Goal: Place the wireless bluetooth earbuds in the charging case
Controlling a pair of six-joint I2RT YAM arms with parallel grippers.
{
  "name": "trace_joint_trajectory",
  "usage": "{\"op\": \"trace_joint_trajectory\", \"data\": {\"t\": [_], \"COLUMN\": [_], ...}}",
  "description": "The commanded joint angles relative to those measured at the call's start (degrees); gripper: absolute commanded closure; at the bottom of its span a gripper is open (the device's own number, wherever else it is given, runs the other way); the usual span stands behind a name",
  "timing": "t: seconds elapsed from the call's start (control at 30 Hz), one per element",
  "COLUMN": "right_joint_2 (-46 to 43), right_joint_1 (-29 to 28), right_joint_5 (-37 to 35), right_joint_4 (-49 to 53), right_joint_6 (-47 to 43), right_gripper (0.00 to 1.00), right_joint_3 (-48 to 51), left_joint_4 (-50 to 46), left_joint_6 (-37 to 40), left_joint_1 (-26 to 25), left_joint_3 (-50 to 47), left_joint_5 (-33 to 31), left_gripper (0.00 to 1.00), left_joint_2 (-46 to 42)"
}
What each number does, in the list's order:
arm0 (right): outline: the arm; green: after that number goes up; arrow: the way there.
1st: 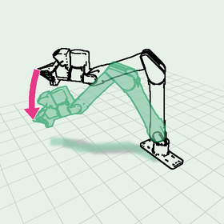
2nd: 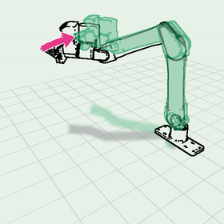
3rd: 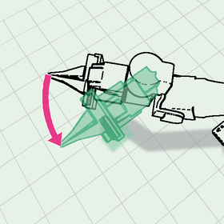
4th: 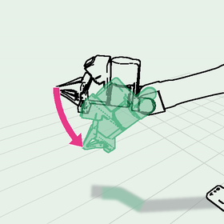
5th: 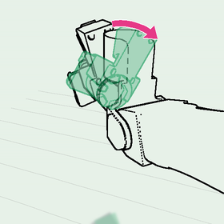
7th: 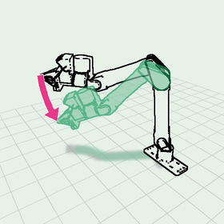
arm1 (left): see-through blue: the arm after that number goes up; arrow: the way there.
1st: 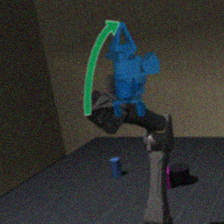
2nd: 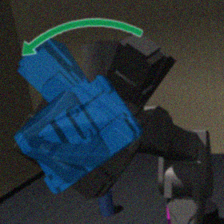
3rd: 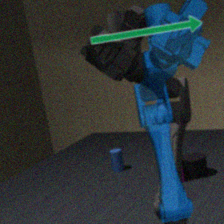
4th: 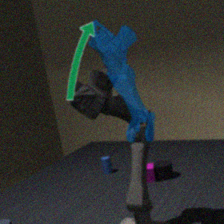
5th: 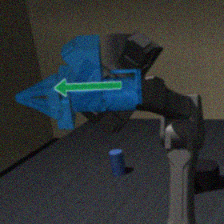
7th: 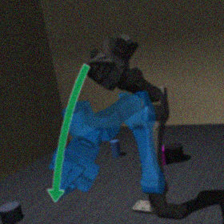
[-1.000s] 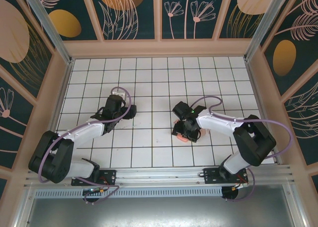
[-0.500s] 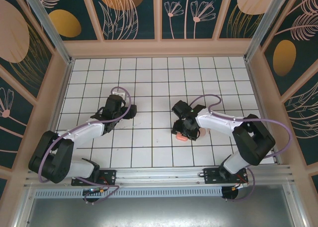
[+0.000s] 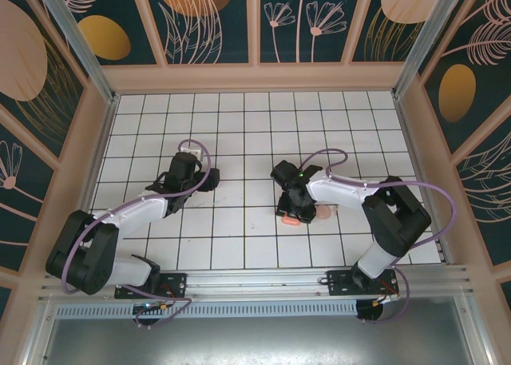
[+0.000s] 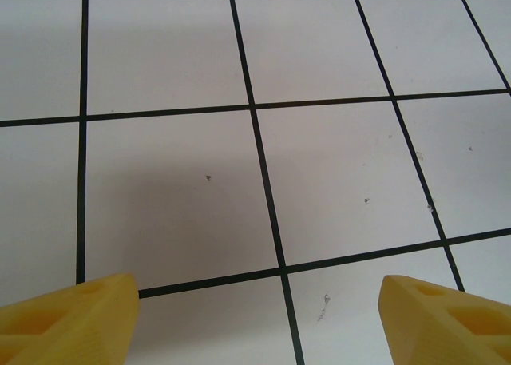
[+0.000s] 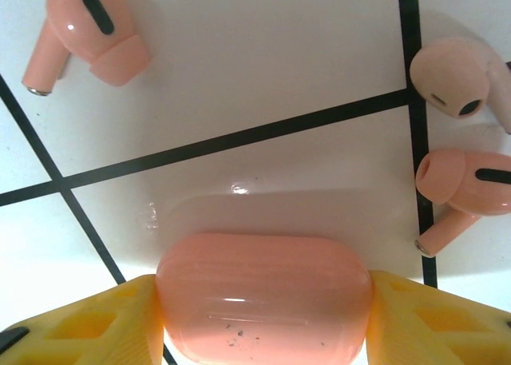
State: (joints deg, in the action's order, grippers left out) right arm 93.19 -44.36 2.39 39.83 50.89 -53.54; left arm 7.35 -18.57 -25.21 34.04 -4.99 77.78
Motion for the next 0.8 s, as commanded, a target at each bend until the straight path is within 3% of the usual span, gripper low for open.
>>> {"op": "trace_joint_trajectory", "data": {"t": [0.0, 0.2, 0.27, 0.47, 0.6, 0.77], "right_joint_2": [0.9, -4.7, -7.6, -15.3, -18.4, -18.2], "right_joint_1": [-0.8, -1.7, -1.8, -2.5, -2.6, -2.8], "right_joint_5": [-4.0, -6.8, -6.5, -7.7, -4.2, 3.0], "right_joint_4": [2.4, -4.2, -10.9, -32.3, -47.3, -64.8], "right_joint_6": [-0.3, -0.7, -1.0, -3.2, -4.5, -2.8], "right_gripper": [0.43, 0.45, 0.45, 0.47, 0.47, 0.48], "right_joint_3": [-0.7, -0.4, 0.6, 5.2, 9.7, 15.0], "left_joint_4": [1.6, 11.3, 16.7, 31.6, 38.2, 38.2], "left_joint_6": [0.1, 1.5, 2.8, 4.0, 5.7, 8.2], "left_joint_1": [-0.4, -0.4, -0.5, -1.3, -1.7, -2.2], "left_joint_3": [-1.1, -6.4, -8.8, -16.5, -19.9, -19.5], "left_joint_5": [0.6, 7.8, 13.4, 22.2, 28.5, 31.7], "left_gripper": [0.23, 0.27, 0.29, 0.32, 0.35, 0.35], "left_joint_2": [-1.0, -7.7, -10.6, -17.5, -21.1, -21.3]}}
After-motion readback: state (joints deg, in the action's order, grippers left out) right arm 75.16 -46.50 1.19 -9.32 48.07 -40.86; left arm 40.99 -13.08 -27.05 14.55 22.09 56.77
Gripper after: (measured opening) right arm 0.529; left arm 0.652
